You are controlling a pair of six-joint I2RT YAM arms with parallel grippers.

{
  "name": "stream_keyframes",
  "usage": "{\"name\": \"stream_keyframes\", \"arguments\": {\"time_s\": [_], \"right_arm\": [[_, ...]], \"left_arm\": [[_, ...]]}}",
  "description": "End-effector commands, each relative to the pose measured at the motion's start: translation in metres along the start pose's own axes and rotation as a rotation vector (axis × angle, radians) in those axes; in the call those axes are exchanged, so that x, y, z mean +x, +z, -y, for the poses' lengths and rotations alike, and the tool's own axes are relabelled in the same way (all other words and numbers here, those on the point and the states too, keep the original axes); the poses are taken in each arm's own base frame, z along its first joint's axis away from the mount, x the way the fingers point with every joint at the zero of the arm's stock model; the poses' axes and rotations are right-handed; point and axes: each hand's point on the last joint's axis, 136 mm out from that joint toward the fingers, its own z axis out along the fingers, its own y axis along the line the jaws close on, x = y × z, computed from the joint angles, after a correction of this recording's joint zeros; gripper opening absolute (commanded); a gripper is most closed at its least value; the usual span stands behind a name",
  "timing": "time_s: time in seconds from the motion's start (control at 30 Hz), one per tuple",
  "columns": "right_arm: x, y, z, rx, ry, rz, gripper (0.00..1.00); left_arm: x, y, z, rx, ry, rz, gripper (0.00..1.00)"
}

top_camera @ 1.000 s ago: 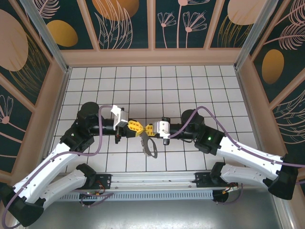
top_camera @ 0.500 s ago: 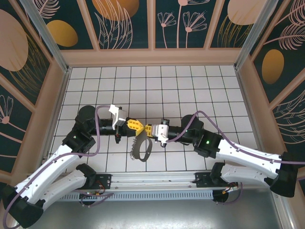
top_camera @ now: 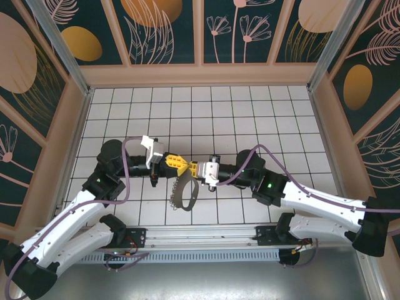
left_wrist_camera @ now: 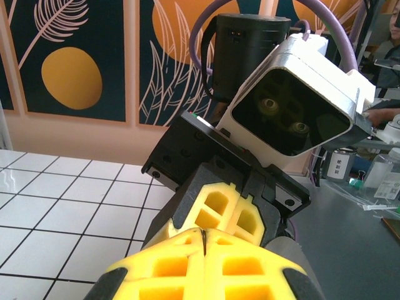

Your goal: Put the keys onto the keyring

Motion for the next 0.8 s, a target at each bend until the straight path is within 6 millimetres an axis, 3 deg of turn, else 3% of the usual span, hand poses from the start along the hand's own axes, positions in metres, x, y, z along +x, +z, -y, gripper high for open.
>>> {"name": "stream_keyframes", "arguments": {"time_s": [0.0,0.17,0.4,0.77], "right_arm": [[-0.025,-0.006,0.009,0.050,-0.023,0.081,0.11],[-0.026,-0.019,0.011,0.082,-0.005,0.085,0.21],[-0.031,-0.030,0.013,0.090,0.025,0.116,0.18],[-0.022,-0.026,0.019,0.088,0.069,0.097,0.18]], "left_arm": [[0.005,0.002,0.002,0.001,0.000,-0.039,0.00],[0.004,0.001,-0.001,-0.024,0.022,-0.047,0.00],[0.002,0.002,0.000,-0.011,0.042,-0.044,0.00],[-0.001,0.004,0.003,0.017,0.047,-0.037,0.00]]}}
